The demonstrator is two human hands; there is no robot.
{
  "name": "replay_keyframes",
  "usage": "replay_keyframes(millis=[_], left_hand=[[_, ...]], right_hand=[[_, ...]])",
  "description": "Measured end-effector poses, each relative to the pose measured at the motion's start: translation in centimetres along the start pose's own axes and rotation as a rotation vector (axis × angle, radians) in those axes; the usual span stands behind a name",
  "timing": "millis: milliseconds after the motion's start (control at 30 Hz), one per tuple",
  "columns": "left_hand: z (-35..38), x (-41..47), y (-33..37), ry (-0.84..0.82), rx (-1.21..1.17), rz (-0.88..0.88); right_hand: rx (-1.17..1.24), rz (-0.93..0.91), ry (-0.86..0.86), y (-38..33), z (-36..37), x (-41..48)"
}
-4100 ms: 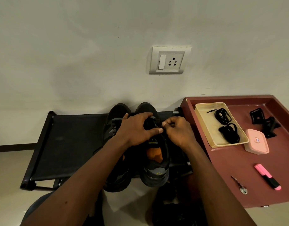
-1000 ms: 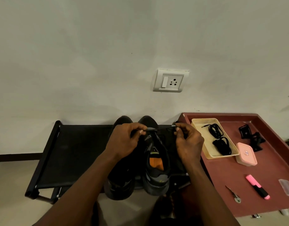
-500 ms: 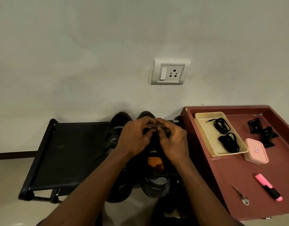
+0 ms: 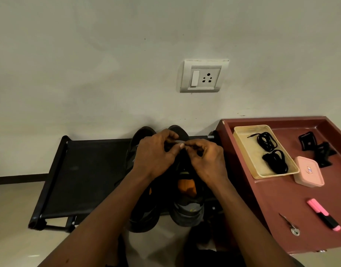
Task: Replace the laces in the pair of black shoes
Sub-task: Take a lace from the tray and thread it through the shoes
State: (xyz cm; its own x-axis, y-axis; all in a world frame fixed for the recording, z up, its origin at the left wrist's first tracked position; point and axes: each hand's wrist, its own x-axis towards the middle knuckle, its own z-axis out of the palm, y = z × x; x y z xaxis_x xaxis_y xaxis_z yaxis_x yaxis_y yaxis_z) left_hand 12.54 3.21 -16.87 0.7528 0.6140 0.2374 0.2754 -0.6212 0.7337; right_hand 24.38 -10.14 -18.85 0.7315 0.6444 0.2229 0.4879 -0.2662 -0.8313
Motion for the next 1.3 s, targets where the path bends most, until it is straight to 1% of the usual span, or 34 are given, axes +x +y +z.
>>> replay_keyframes(millis=[100,133,267,400,500,767,867,967,1100,1300], left_hand=[[-0.2,-0.7,0.0,-0.095,0.312,0.015],[-0.2,-0.9,0.1,-0.116,0.373,0.019],[-0.6,-1.0,0.3,-0.165,0.371,-0.016],[-0.6,-1.0,0.2,-0.219,0.431,-0.03],[-0.9,-0.9,0.1,-0.218,0.374,-0.058],[-1.6,-1.0,0.2,-0.253,0.082,-0.228],[-1.7,-1.2,0.2,-0.238,0.051,-0.256],[-1.8,-1.3,0.4,-0.235,0.048,-0.249],[-1.8,-1.4,0.5,-0.227,0.049,-0.234],[-1.8,-1.3,0.4,-0.248,0.053,-0.205]], right_hand=[[-0.025,0.038,-0.003,0.3,0.2,0.0],[-0.029,0.048,-0.017,0.3,0.2,0.1],[0.033,0.138,-0.064,0.3,0.1,0.3],[-0.004,0.162,-0.069,0.3,0.3,0.3],[-0.031,0.17,-0.087,0.2,0.4,0.3],[-0.058,0.242,-0.079,-0.3,0.7,0.2],[-0.094,0.25,-0.095,-0.6,0.8,0.2],[-0.101,0.298,-0.067,-0.8,1.2,0.0],[-0.032,0.417,-0.03,-0.8,2.4,-0.3],[0.195,0.565,-0.013,-0.5,3.1,-0.1]])
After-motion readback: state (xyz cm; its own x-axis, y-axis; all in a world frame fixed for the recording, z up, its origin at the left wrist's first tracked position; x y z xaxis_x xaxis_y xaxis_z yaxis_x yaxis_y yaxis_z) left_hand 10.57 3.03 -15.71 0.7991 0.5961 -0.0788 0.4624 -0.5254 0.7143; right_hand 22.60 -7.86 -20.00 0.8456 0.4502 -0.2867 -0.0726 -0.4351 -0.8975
